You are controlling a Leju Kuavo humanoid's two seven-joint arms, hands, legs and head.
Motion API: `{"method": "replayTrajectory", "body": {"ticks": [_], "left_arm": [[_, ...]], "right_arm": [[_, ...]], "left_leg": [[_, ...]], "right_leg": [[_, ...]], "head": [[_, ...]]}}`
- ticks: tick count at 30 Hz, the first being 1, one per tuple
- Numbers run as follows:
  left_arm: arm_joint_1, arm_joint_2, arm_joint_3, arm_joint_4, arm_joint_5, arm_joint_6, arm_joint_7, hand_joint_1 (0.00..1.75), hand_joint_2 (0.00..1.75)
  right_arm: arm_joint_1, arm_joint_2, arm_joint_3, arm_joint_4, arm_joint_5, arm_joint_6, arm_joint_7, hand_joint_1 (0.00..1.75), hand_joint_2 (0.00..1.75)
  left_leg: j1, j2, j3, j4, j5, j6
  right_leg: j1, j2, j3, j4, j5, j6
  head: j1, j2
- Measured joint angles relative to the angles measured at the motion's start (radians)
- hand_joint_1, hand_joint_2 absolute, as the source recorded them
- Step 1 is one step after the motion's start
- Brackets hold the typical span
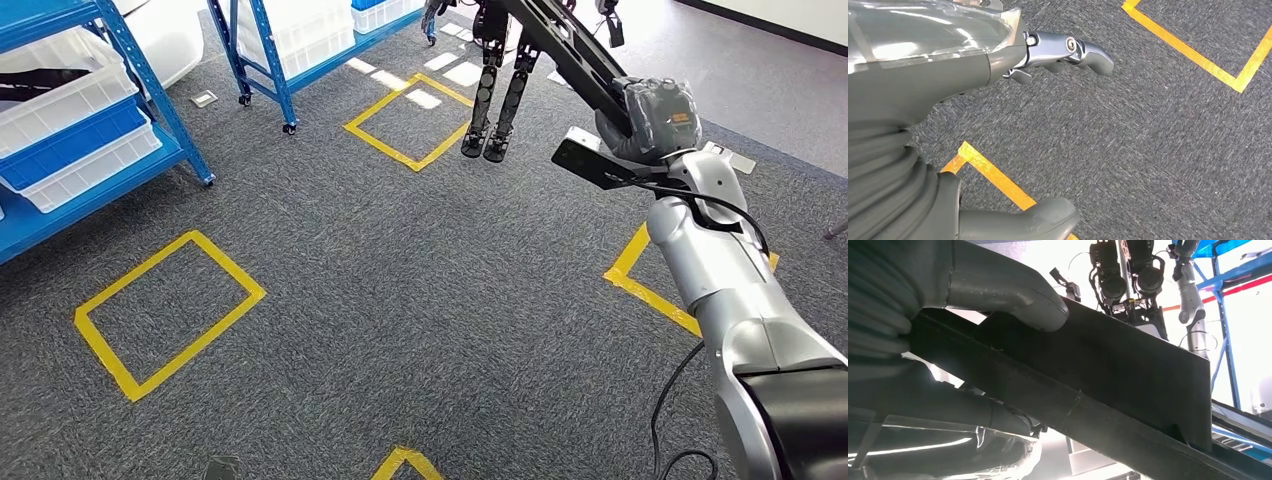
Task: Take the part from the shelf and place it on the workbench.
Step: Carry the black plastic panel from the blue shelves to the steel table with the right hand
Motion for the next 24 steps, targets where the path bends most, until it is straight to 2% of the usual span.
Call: {"method": "replayTrajectory", "body": {"ticks": [3, 5, 7, 8, 10, 11, 12, 13, 14, 15, 16, 17, 18, 20, 22, 24], "left_arm": [[0.000, 0.003, 0.000, 0.000, -0.004, 0.000, 0.000, 0.00, 1.75], [-0.001, 0.004, 0.000, 0.000, -0.006, -0.001, 0.000, 0.00, 1.75], [-0.001, 0.004, 0.000, 0.000, -0.008, -0.001, 0.000, 0.00, 1.75], [-0.001, 0.004, 0.000, 0.000, -0.008, -0.001, 0.000, 0.00, 1.75], [-0.001, 0.004, 0.000, 0.000, -0.008, -0.001, 0.000, 0.00, 1.75], [-0.001, 0.004, 0.000, 0.000, -0.008, 0.000, 0.001, 0.00, 1.75], [-0.001, 0.004, 0.000, 0.000, -0.008, 0.000, 0.001, 0.00, 1.75], [-0.001, 0.004, 0.000, 0.000, -0.008, 0.000, 0.001, 0.00, 1.75], [-0.001, 0.004, 0.000, 0.000, -0.007, 0.000, 0.002, 0.00, 1.75], [-0.001, 0.005, 0.000, 0.000, -0.007, 0.000, 0.002, 0.00, 1.75], [-0.001, 0.006, 0.000, 0.000, -0.006, 0.000, 0.002, 0.00, 1.75], [-0.001, 0.007, 0.000, 0.000, -0.005, 0.001, 0.002, 0.00, 1.75], [-0.001, 0.009, 0.000, 0.000, -0.003, 0.002, 0.002, 0.00, 1.75], [0.001, 0.011, 0.000, 0.000, 0.001, 0.003, 0.002, 0.00, 1.75], [0.003, 0.012, 0.001, 0.000, 0.004, 0.004, 0.002, 0.00, 1.75], [0.004, 0.011, 0.001, 0.000, 0.004, 0.004, 0.002, 0.00, 1.75]], "right_arm": [[0.001, 0.001, 0.000, 0.005, 0.001, -0.001, -0.001, 1.69, 1.75], [0.001, 0.002, -0.001, 0.006, 0.002, -0.001, -0.001, 1.69, 1.75], [0.001, 0.000, -0.002, 0.006, 0.004, -0.001, 0.000, 1.69, 1.75], [0.000, 0.000, -0.003, 0.006, 0.004, -0.001, 0.001, 1.69, 1.75], [0.001, -0.001, -0.003, 0.006, 0.006, -0.002, 0.003, 1.69, 1.75], [0.004, -0.001, -0.003, 0.006, 0.007, -0.002, 0.004, 1.69, 1.75], [0.008, -0.001, -0.003, 0.006, 0.009, -0.002, 0.005, 1.69, 1.75], [0.011, -0.001, -0.003, 0.006, 0.011, -0.002, 0.006, 1.69, 1.75], [0.013, 0.000, -0.003, 0.006, 0.012, -0.002, 0.007, 1.69, 1.75], [0.013, 0.000, -0.003, 0.006, 0.014, -0.002, 0.008, 1.69, 1.75], [0.011, 0.002, -0.003, 0.005, 0.015, -0.002, 0.008, 1.69, 1.75], [0.010, 0.003, -0.003, 0.005, 0.017, -0.002, 0.008, 1.69, 1.75], [0.009, 0.004, -0.003, 0.004, 0.019, -0.002, 0.008, 1.69, 1.75], [0.009, 0.006, -0.003, 0.003, 0.023, -0.002, 0.008, 1.69, 1.75], [0.008, 0.007, -0.003, 0.003, 0.025, -0.002, 0.009, 1.69, 1.75], [0.006, 0.008, -0.003, 0.003, 0.026, -0.002, 0.009, 1.69, 1.75]], "left_leg": [[-0.003, 0.000, -0.006, 0.007, -0.001, 0.011], [-0.003, 0.003, -0.003, 0.003, 0.002, 0.017], [0.002, 0.012, 0.004, -0.009, 0.010, 0.028], [0.005, 0.018, 0.007, -0.014, 0.013, 0.033], [0.006, 0.030, 0.009, -0.017, 0.015, 0.038], [0.005, 0.036, 0.009, -0.017, 0.015, 0.038], [0.005, 0.042, 0.009, -0.016, 0.014, 0.037], [0.006, 0.048, 0.009, -0.015, 0.013, 0.036], [0.007, 0.054, 0.009, -0.014, 0.012, 0.033], [0.008, 0.058, 0.008, -0.011, 0.010, 0.027], [0.008, 0.061, 0.007, -0.007, 0.006, 0.019], [0.006, 0.063, 0.006, -0.002, 0.003, 0.011], [0.005, 0.065, 0.004, 0.001, 0.000, 0.009], [0.003, 0.066, 0.002, 0.003, 0.001, 0.023], [0.005, 0.064, 0.002, 0.000, 0.004, 0.038], [0.008, 0.065, 0.003, -0.004, 0.006, 0.037]], "right_leg": [[-0.007, 0.000, -0.001, 0.001, 0.002, 0.012], [-0.006, 0.003, -0.002, -0.002, 0.004, 0.018], [-0.007, -0.003, -0.017, 0.021, -0.009, 0.021], [-0.008, -0.008, -0.036, 0.060, -0.028, 0.020], [-0.012, -0.016, -0.095, 0.183, -0.081, 0.016], [-0.013, -0.016, -0.122, 0.242, -0.101, 0.017], [-0.015, -0.017, -0.137, 0.274, -0.109, 0.022], [-0.019, -0.020, -0.133, 0.269, -0.103, 0.030], [-0.024, -0.024, -0.109, 0.227, -0.085, 0.040], [-0.030, -0.033, -0.072, 0.159, -0.062, 0.050], [-0.031, -0.041, -0.034, 0.097, -0.044, 0.056], [-0.031, -0.045, -0.008, 0.050, -0.031, 0.054], [-0.031, -0.047, 0.007, 0.026, -0.025, 0.047], [-0.030, -0.042, 0.008, 0.020, -0.020, 0.032], [-0.027, -0.040, 0.007, 0.020, -0.019, 0.028], [-0.021, -0.039, 0.006, 0.020, -0.019, 0.022]], "head": [[0.000, 0.000], [0.000, 0.000], [0.001, 0.000], [0.002, 0.000], [0.005, 0.000], [0.006, 0.000], [0.006, 0.000], [0.006, 0.000], [0.006, 0.000], [0.006, 0.000], [0.006, 0.000], [0.004, 0.000], [0.003, 0.000], [-0.001, 0.000], [-0.003, 0.000], [-0.004, 0.000]]}}
